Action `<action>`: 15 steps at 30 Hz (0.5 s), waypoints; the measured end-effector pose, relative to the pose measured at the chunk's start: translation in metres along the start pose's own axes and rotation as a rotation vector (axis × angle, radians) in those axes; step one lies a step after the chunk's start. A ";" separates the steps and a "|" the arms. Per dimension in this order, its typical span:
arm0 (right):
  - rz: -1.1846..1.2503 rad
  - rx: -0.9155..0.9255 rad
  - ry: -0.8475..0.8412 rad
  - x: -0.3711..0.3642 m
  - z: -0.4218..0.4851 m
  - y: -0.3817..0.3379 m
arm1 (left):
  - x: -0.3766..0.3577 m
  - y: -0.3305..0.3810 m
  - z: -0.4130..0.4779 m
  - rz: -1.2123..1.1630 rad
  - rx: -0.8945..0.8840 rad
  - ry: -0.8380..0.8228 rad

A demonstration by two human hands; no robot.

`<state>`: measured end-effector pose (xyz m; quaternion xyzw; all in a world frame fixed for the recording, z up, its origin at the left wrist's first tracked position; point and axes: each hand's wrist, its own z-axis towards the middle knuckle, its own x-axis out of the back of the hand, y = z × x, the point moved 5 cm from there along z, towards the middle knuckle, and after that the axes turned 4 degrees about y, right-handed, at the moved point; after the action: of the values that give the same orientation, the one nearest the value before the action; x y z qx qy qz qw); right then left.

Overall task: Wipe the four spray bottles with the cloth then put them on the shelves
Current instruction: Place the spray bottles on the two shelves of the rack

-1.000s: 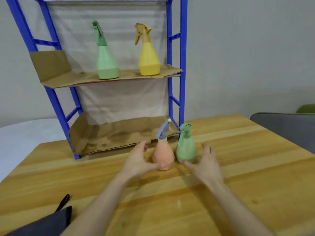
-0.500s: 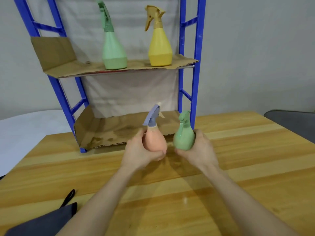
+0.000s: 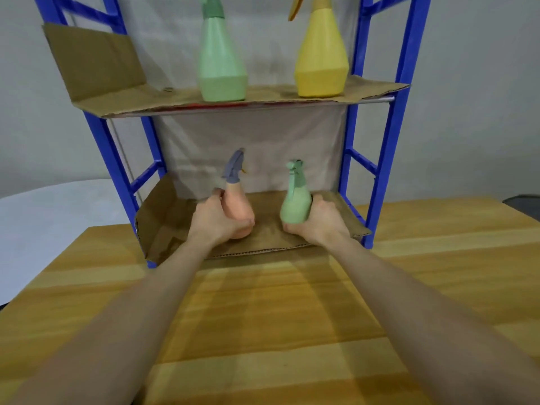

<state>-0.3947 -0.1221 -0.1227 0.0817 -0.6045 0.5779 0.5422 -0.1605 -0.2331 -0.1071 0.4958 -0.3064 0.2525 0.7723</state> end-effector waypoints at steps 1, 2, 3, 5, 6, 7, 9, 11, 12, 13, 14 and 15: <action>-0.010 -0.011 -0.005 -0.004 0.002 0.005 | -0.007 -0.006 0.001 -0.008 0.017 0.001; -0.020 -0.013 -0.009 -0.007 0.003 0.008 | -0.012 -0.010 0.000 -0.020 0.028 0.012; -0.033 -0.005 -0.011 -0.008 0.004 0.009 | -0.016 -0.014 0.001 -0.030 0.030 0.024; -0.077 0.009 -0.034 -0.005 0.005 0.008 | -0.016 -0.015 0.000 -0.032 0.023 0.015; -0.111 0.012 -0.058 -0.003 0.004 0.005 | -0.013 -0.015 0.000 -0.031 0.033 -0.011; -0.149 0.011 -0.087 0.000 0.003 0.003 | -0.009 -0.015 -0.001 -0.031 0.043 -0.046; -0.226 0.016 -0.137 0.012 -0.002 -0.004 | 0.004 -0.012 -0.005 0.012 0.049 -0.132; -0.358 0.046 -0.195 0.027 -0.010 -0.012 | 0.024 -0.007 -0.010 0.142 0.014 -0.205; -0.435 0.063 -0.227 0.037 -0.016 -0.016 | 0.035 -0.003 -0.015 0.217 -0.010 -0.233; -0.499 0.077 -0.256 0.046 -0.022 -0.019 | 0.047 0.001 -0.020 0.289 -0.041 -0.255; -0.544 0.091 -0.287 0.056 -0.028 -0.024 | 0.060 0.006 -0.026 0.357 -0.064 -0.276; -0.576 0.104 -0.314 0.067 -0.036 -0.030 | 0.071 0.010 -0.032 0.416 -0.085 -0.286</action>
<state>-0.3794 -0.0684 -0.0634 0.3650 -0.6023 0.4112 0.5787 -0.1117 -0.1936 -0.0592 0.4198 -0.5184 0.3201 0.6728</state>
